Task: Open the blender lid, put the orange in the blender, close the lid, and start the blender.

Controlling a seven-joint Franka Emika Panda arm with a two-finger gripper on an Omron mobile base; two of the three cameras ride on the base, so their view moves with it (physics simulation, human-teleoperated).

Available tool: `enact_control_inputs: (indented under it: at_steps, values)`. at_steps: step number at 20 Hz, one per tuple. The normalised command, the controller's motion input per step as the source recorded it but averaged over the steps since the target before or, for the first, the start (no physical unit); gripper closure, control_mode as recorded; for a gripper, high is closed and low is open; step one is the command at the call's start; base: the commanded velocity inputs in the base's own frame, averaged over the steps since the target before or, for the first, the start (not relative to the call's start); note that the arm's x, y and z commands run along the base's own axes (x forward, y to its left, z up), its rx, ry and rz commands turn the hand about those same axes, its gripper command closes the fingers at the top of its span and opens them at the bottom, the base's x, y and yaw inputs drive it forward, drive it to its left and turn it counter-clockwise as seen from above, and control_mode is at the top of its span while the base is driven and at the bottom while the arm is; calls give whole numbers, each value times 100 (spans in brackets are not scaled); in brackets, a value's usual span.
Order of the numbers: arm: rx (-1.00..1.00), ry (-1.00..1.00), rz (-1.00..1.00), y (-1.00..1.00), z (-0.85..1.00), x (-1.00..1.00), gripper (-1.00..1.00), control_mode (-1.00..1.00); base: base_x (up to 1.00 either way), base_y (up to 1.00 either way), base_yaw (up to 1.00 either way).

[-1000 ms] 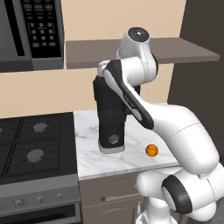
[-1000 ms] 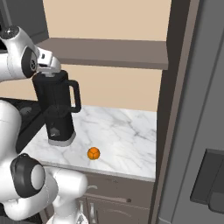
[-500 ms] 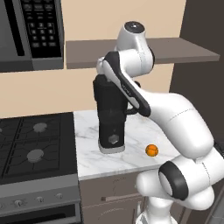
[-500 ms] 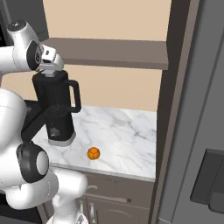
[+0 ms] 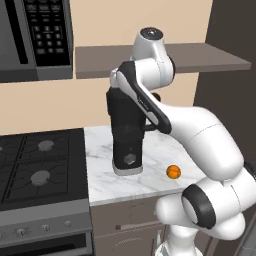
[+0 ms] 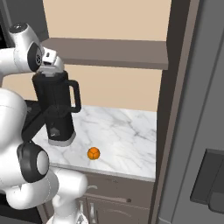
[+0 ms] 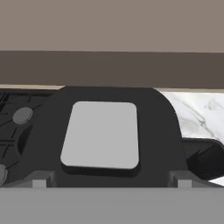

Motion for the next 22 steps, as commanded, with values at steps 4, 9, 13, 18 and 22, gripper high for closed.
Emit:
enact_control_inputs:
  at_steps: [4, 9, 13, 18, 22]
  values:
    - [0, 0, 0, 3, -19, 1, -100, -100, 0, 0, 0]
    - [0, -2, 0, 9, -5, 4, -100, -100, 0, 0, 0]
    - [0, -3, 0, 3, -6, 17, -100, -100, 0, 0, 0]
    - [0, -3, 0, 0, -5, 30, -100, -100, 0, 0, 0]
    - [0, -1, 0, 3, -9, 30, -100, -100, 0, 0, 0]
